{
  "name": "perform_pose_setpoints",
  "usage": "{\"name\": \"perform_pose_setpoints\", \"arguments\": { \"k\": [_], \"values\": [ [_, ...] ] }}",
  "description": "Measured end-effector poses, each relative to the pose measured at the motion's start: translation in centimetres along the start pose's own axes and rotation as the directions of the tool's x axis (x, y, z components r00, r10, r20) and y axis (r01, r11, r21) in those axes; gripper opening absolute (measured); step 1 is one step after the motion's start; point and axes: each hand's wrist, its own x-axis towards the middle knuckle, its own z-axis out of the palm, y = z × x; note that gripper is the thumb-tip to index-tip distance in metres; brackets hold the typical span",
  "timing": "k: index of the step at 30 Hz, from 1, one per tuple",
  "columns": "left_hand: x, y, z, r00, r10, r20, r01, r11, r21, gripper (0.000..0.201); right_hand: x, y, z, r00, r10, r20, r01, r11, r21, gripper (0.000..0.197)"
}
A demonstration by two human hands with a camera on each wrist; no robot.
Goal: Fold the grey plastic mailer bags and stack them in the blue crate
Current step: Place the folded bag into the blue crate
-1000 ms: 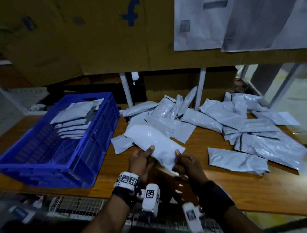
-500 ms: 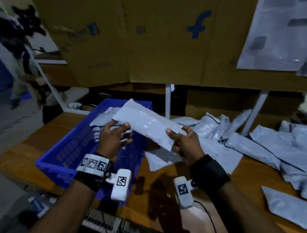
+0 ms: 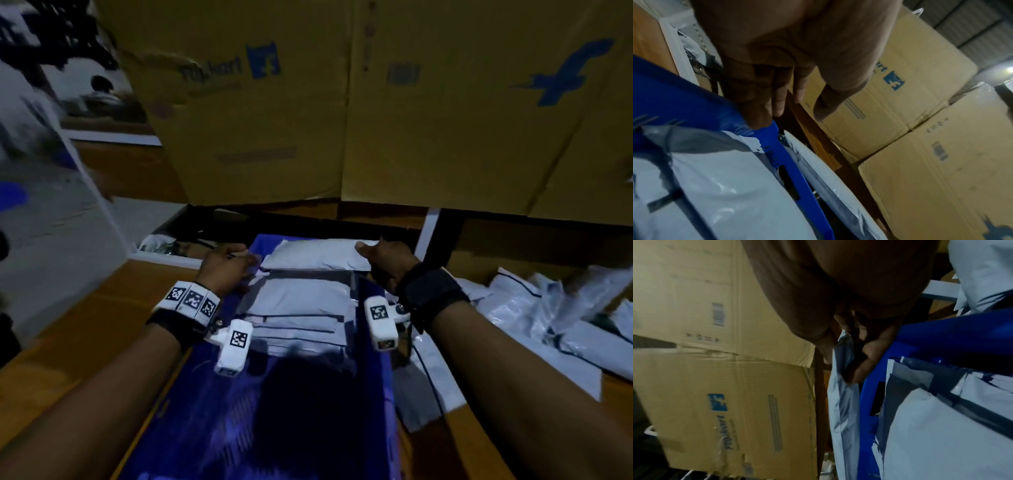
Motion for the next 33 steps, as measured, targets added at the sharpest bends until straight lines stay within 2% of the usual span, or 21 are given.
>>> {"name": "perform_pose_setpoints", "arguments": {
  "k": [2, 4, 5, 7, 8, 10, 12, 15, 17, 18, 20, 22, 25, 26, 28, 29, 31, 33],
  "values": [
    [1.8, -0.6, -0.2, 0.999, -0.027, 0.034, 0.026, 0.999, 0.048, 0.025, 1.9, -0.2, 1.3, 1.0, 0.025, -0.014, -0.025, 1.0, -0.018, 0.016],
    [3.2, -0.9, -0.5, 0.998, -0.038, 0.041, 0.034, 0.995, 0.091, 0.027, 3.1, -0.6, 2.6, 0.997, 0.035, -0.07, -0.044, 0.99, -0.132, 0.021],
    [3.7, -1.0, -0.5, 0.998, -0.049, 0.041, 0.044, 0.994, 0.096, 0.026, 3.3, -0.8, 3.1, 0.994, 0.043, -0.105, -0.065, 0.973, -0.223, 0.032],
    [4.7, -1.1, -0.4, 0.996, -0.062, 0.06, 0.056, 0.994, 0.092, 0.022, 3.7, -1.0, 4.0, 0.982, 0.031, -0.188, -0.087, 0.951, -0.298, 0.059],
    [5.1, -1.2, -0.3, 0.996, -0.064, 0.068, 0.058, 0.994, 0.093, 0.02, 4.0, -1.0, 4.2, 0.98, 0.016, -0.2, -0.078, 0.949, -0.305, 0.063],
    [5.8, -1.5, -0.2, 0.996, -0.068, 0.063, 0.062, 0.994, 0.09, 0.018, 4.5, -0.8, 4.7, 0.981, 0.022, -0.194, -0.095, 0.922, -0.375, 0.063],
    [6.5, -1.6, -0.1, 0.994, -0.086, 0.064, 0.081, 0.994, 0.076, 0.028, 5.1, -0.1, 5.1, 0.981, 0.03, -0.192, -0.118, 0.877, -0.466, 0.062],
    [6.8, -1.5, 0.1, 0.993, -0.078, 0.085, 0.071, 0.994, 0.083, 0.024, 5.8, 0.9, 5.4, 0.975, 0.037, -0.217, -0.125, 0.905, -0.406, 0.048],
    [7.1, -1.5, 0.2, 0.995, -0.051, 0.082, 0.042, 0.993, 0.114, 0.023, 6.7, 1.4, 5.8, 0.976, 0.02, -0.219, -0.117, 0.89, -0.441, 0.028],
    [7.2, -1.6, 0.1, 0.995, -0.033, 0.093, 0.02, 0.99, 0.138, 0.024, 7.0, 1.6, 5.9, 0.975, 0.005, -0.223, -0.113, 0.874, -0.472, 0.028],
    [7.2, -2.0, 0.0, 0.989, 0.028, 0.146, -0.062, 0.97, 0.236, 0.031, 6.9, 1.5, 6.3, 0.971, -0.023, -0.237, -0.113, 0.833, -0.542, 0.045],
    [6.7, -2.6, 0.1, 0.95, 0.126, 0.285, -0.231, 0.899, 0.373, 0.042, 6.7, 1.3, 6.4, 0.969, -0.069, -0.238, -0.088, 0.803, -0.59, 0.049],
    [4.4, -3.9, 0.9, 0.828, 0.141, 0.543, -0.462, 0.72, 0.517, 0.072, 6.0, 1.0, 5.9, 0.957, -0.143, -0.254, -0.038, 0.804, -0.593, 0.052],
    [3.8, -4.4, 1.1, 0.79, 0.124, 0.601, -0.526, 0.641, 0.559, 0.074, 5.6, 0.9, 5.7, 0.955, -0.157, -0.252, -0.03, 0.794, -0.608, 0.053],
    [3.0, -4.8, 1.3, 0.744, 0.114, 0.658, -0.623, 0.472, 0.623, 0.059, 5.0, 0.7, 5.4, 0.962, -0.16, -0.223, -0.022, 0.764, -0.645, 0.055],
    [3.0, -4.9, 1.4, 0.738, 0.115, 0.665, -0.639, 0.437, 0.633, 0.053, 4.8, 0.6, 5.2, 0.97, -0.144, -0.197, -0.023, 0.75, -0.66, 0.054],
    [2.7, -4.5, 1.5, 0.754, 0.104, 0.649, -0.626, 0.415, 0.66, 0.054, 4.1, 0.8, 4.8, 0.98, -0.123, -0.158, -0.013, 0.749, -0.662, 0.055],
    [2.6, -4.0, 1.9, 0.759, 0.128, 0.638, -0.639, 0.33, 0.695, 0.057, 3.3, 1.1, 4.4, 0.983, -0.099, -0.153, -0.021, 0.771, -0.636, 0.063]
  ]
}}
